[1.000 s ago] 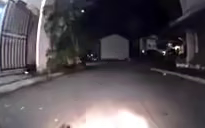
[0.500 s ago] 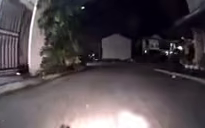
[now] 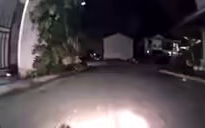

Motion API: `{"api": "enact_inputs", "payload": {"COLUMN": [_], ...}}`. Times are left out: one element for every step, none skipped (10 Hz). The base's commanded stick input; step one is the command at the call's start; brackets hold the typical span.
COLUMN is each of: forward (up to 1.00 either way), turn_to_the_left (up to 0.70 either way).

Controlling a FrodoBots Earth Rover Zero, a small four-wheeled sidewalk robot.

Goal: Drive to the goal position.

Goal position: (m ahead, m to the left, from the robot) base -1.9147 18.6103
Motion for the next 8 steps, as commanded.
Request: {"api": "enact_inputs", "payload": {"forward": [1.0, 1.0, 1.0, 1.0, 1.0, 1.0, 1.0, 1.0], "turn_to_the_left": [0.0, 0.0, 0.0, 0.0, 0.0, 0.0, 0.0, 0.0]}}
